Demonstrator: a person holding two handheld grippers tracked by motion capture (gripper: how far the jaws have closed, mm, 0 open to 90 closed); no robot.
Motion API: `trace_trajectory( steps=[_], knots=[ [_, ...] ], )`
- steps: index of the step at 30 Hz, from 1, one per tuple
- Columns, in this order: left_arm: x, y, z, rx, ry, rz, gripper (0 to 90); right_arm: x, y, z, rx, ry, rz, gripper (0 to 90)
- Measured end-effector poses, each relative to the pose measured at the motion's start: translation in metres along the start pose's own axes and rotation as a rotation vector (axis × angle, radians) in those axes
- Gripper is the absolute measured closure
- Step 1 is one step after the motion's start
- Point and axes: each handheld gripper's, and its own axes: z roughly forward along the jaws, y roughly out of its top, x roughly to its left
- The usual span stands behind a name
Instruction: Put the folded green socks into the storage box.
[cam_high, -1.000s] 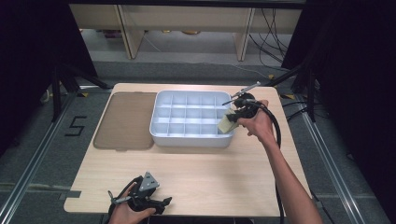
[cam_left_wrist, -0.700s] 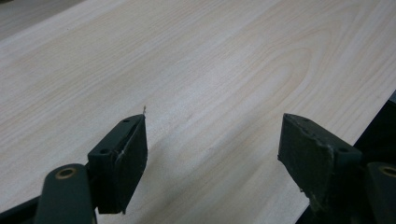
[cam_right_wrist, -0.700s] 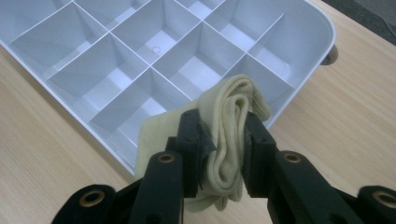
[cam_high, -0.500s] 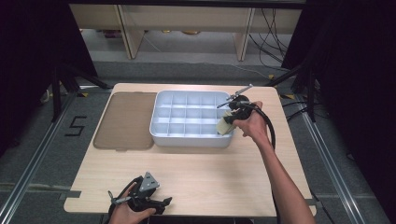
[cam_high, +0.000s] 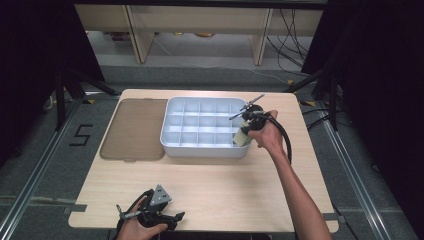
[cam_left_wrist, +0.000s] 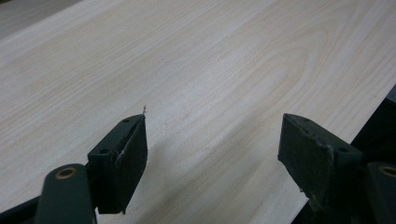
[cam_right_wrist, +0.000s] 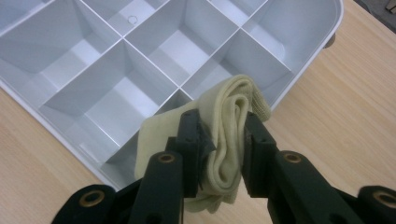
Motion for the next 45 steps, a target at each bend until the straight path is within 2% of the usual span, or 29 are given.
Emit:
trace_trajectory(
  steps=[3,4,5,6,10,12,13,14,15,17,18,20,21,22,23,25,27,28,29,31,34,36,41,44,45],
  knots=[
    [-0.001,-0.001,0.0,-0.005,-0.007,-0.025,23.5,0.003,0.0,0.004,0.02,-0.017,-0.007,72.8],
    [0.0,0.0,0.0,0.0,0.001,0.001,23.5,0.004,0.001,0.005,0.024,-0.018,-0.016,72.8],
    [0.0,0.0,0.0,-0.001,0.0,0.0,23.5,0.006,0.001,0.006,0.022,-0.018,-0.007,72.8],
    [0.0,0.0,-0.001,0.005,0.001,0.001,23.5,0.008,0.002,0.008,0.027,-0.025,-0.023,72.8],
    [0.0,0.0,-0.001,-0.004,-0.009,-0.002,23.5,0.012,0.002,0.011,0.042,-0.026,-0.028,72.8],
    [-0.001,0.0,0.0,-0.006,-0.009,-0.026,23.5,0.013,0.002,0.014,0.048,-0.02,-0.033,72.8],
    [-0.001,-0.001,0.0,-0.005,-0.009,-0.025,23.5,0.014,0.001,0.016,0.045,-0.022,-0.033,72.8],
    [-0.001,0.0,-0.001,-0.005,-0.005,-0.003,23.5,0.015,0.0,0.018,0.047,-0.022,-0.031,72.8],
    [0.0,0.0,-0.001,-0.006,-0.001,0.001,23.5,0.016,-0.001,0.02,0.049,-0.019,-0.037,72.8],
    [-0.001,-0.001,0.0,-0.001,-0.019,-0.027,23.5,0.017,-0.003,0.024,0.059,-0.014,-0.041,72.8],
    [-0.001,-0.001,0.001,-0.003,-0.015,-0.036,23.5,0.017,-0.004,0.026,0.064,-0.014,-0.042,72.8],
    [-0.001,-0.001,0.0,-0.003,-0.012,-0.031,23.5,0.017,-0.005,0.03,0.06,-0.013,-0.056,72.7],
    [0.0,0.0,0.0,-0.005,-0.013,-0.009,23.5,0.017,-0.005,0.03,0.066,-0.005,-0.053,72.8],
    [0.0,0.0,0.0,-0.003,-0.014,-0.01,23.5,0.019,-0.006,0.031,0.063,-0.011,-0.038,72.8],
    [0.0,0.0,0.0,-0.004,-0.013,-0.013,23.5,0.018,-0.007,0.032,0.063,-0.011,-0.053,72.7],
    [-0.001,-0.001,0.001,-0.007,-0.015,-0.03,23.5,0.019,-0.007,0.033,0.072,-0.011,-0.05,72.6],
    [-0.001,-0.001,0.001,-0.005,-0.009,-0.027,23.5,0.02,-0.007,0.034,0.072,-0.017,-0.05,72.3],
    [0.0,0.0,0.0,-0.005,-0.011,-0.012,23.5,0.02,-0.008,0.035,0.072,-0.017,-0.053,72.2],
    [-0.001,-0.001,0.0,-0.005,-0.013,-0.024,23.5,0.021,-0.008,0.035,0.075,-0.016,-0.049,72.2],
    [0.0,0.0,0.0,-0.005,-0.008,-0.006,23.5,0.021,-0.008,0.036,0.07,-0.017,-0.06,72.1],
    [0.0,0.0,0.0,-0.003,-0.003,-0.006,23.5,0.021,-0.008,0.037,0.08,-0.013,-0.047,72.0],
    [0.0,0.0,0.001,-0.004,-0.005,-0.022,23.5,0.022,-0.008,0.037,0.082,-0.013,-0.052,72.0],
    [0.0,0.0,0.0,-0.004,-0.003,-0.007,23.5,0.022,-0.009,0.039,0.092,-0.007,-0.044,72.0],
    [0.0,0.0,0.0,-0.004,-0.002,-0.01,23.5,0.021,-0.009,0.041,0.094,-0.007,-0.049,71.9],
    [-0.001,0.0,0.0,-0.009,-0.009,-0.029,23.5,0.021,-0.009,0.041,0.098,-0.004,-0.046,71.8]
  ],
)
